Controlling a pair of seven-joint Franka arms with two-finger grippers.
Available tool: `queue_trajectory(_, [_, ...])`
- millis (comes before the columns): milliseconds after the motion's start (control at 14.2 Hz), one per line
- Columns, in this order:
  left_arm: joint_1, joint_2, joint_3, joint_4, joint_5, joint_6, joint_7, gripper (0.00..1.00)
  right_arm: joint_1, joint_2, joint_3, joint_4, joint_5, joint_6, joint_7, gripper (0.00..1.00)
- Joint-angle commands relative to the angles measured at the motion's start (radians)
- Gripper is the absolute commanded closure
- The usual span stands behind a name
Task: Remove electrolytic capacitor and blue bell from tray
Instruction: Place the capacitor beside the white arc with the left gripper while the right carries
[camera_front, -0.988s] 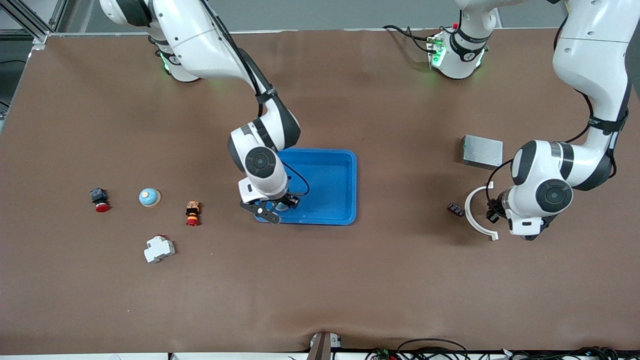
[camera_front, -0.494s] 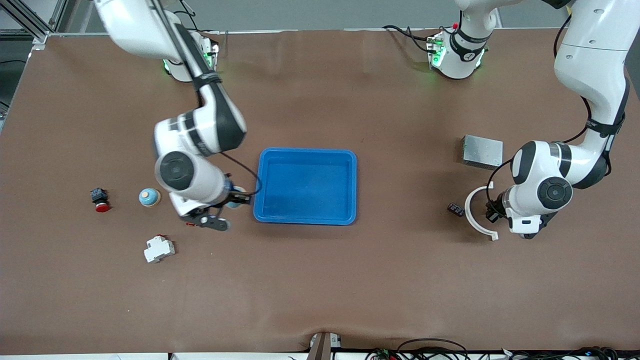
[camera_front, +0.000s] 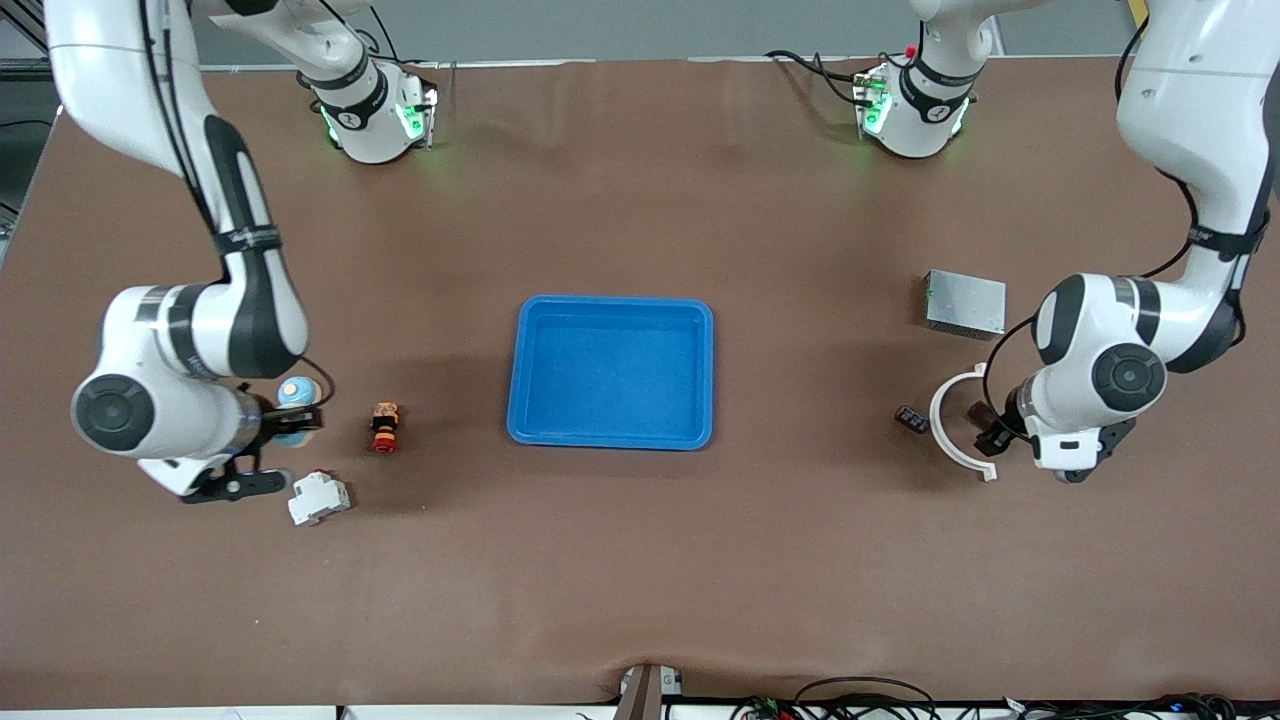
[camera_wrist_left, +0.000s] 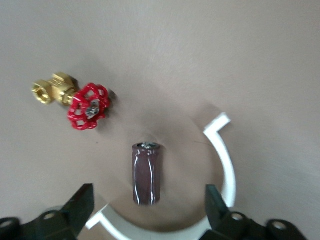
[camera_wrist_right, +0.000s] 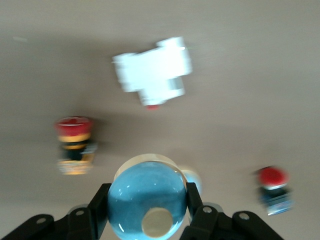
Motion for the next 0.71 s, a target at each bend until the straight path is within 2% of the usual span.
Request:
queue_trajectory(0, [0.003,-0.110,-0.028,-0.020,0.000,-0.048,0.007,0.00,-0.039,0.050,0.019,0.038,-0.064,0.081,-0.085,1.00])
queue_trajectory(282, [-0.001,-0.143,-0.080,0.048,0.000,-0.112,0.045,0.00,-0.100,0.116,0.019,0.032,-0.062,0.279,-0.197,1.00])
queue_trajectory(423, [-0.002,-0.141,-0.089,0.126,0.000,-0.201,0.122,0.00,-0.114,0.130,0.019,0.032,-0.088,0.312,-0.222,1.00])
queue_trajectory(635, [-0.001,-0.146,-0.101,0.183,-0.003,-0.269,0.240,0.00,-0.143,0.142,0.019,0.030,-0.137,0.364,-0.234,1.00])
